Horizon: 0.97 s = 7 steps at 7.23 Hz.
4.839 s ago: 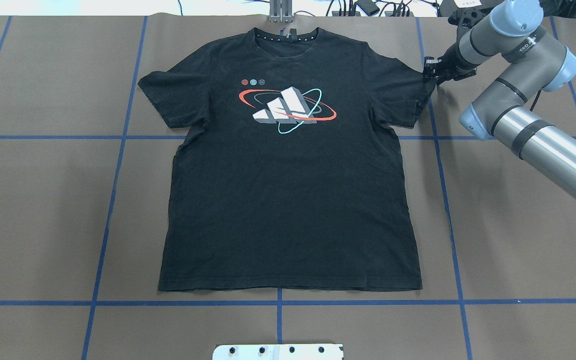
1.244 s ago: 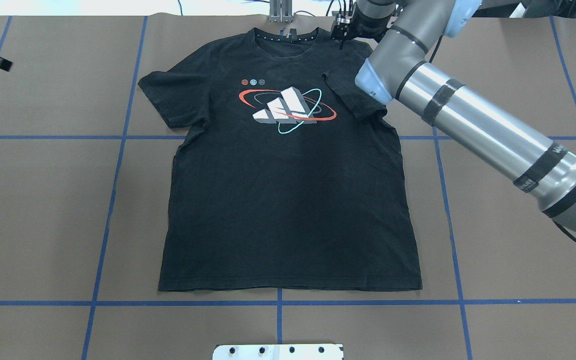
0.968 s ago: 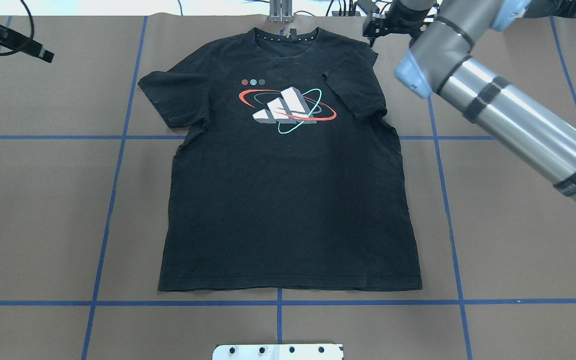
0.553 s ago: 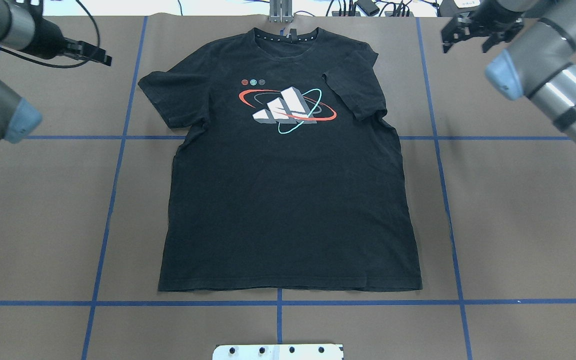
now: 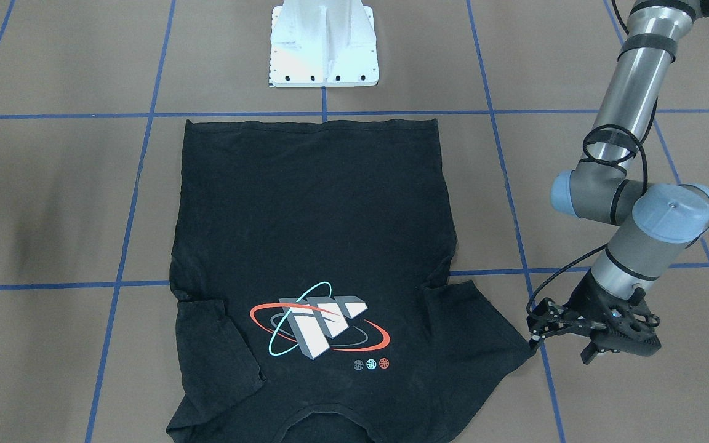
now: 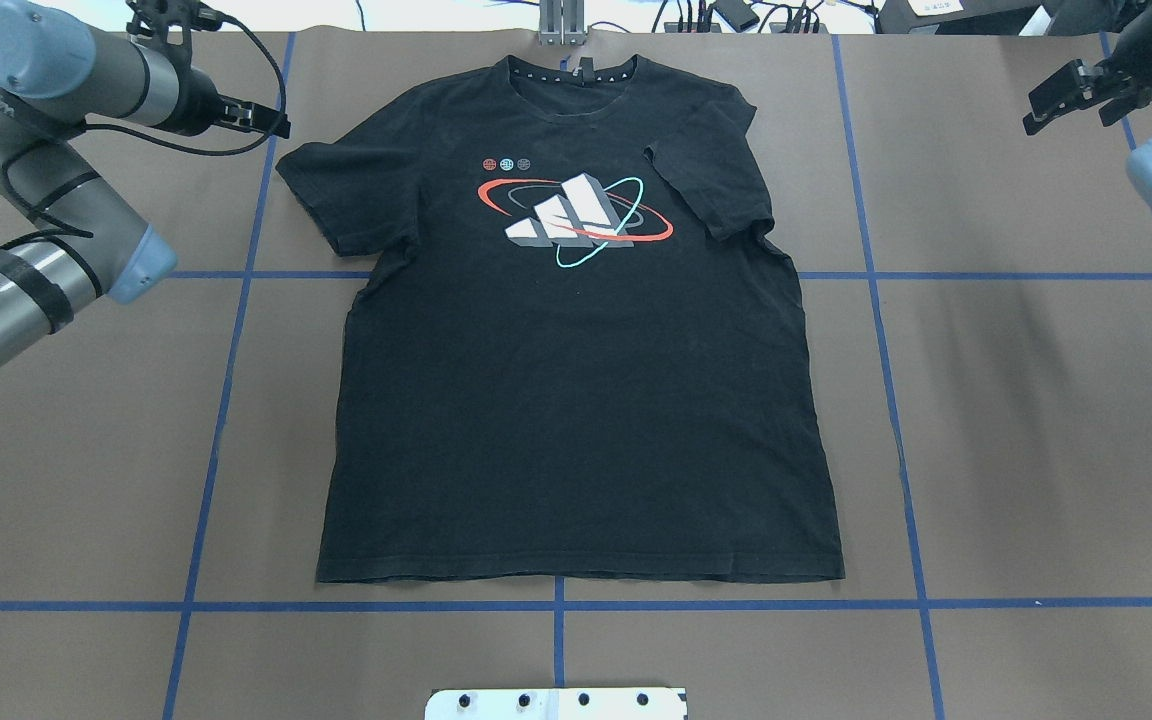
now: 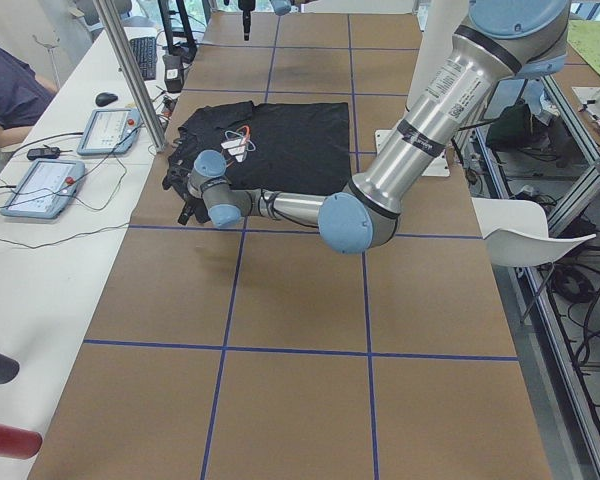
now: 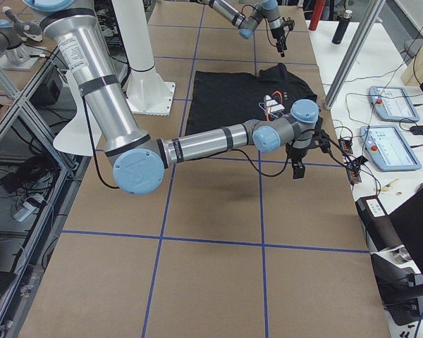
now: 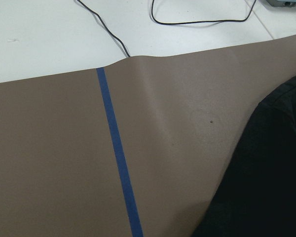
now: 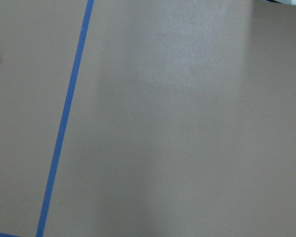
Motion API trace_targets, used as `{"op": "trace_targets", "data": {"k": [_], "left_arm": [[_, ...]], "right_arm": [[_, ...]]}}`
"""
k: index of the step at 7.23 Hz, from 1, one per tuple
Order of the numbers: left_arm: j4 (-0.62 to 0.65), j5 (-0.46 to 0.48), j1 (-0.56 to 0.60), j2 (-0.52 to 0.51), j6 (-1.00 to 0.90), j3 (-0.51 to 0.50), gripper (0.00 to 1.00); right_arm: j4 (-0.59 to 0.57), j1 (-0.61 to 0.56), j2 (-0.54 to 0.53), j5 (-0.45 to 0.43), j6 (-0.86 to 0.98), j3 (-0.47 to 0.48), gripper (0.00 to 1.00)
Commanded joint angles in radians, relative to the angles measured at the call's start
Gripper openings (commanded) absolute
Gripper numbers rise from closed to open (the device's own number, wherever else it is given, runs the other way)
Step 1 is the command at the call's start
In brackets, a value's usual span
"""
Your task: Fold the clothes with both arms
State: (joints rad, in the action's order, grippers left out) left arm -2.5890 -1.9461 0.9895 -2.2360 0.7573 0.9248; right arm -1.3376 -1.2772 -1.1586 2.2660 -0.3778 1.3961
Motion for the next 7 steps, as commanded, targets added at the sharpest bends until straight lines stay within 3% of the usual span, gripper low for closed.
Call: {"op": "trace_targets", "data": {"k": [1, 3, 5, 7], "left_arm": [[-0.028, 0.024, -0.015, -0.045, 0.001, -0.081, 1.0], [-0.127, 0.041, -0.025, -0.047, 0.001, -0.158, 1.0], [-0.128, 0.032, -0.031, -0.051, 0.001, -0.155, 0.72], [-0.129, 0.03, -0.049, -0.05, -0.003, -0.152, 0.65]], "right_arm": [[0.0, -0.002, -0.006, -0.002, 0.008, 0.003, 1.0], [0.0, -0.001, -0.001, -0.006, 0.007, 0.0, 1.0], [0.0, 0.001, 0.002, -0.01, 0.004, -0.002, 1.0], [0.0, 0.006, 0.003, -0.011, 0.002, -0.003, 1.0]]}}
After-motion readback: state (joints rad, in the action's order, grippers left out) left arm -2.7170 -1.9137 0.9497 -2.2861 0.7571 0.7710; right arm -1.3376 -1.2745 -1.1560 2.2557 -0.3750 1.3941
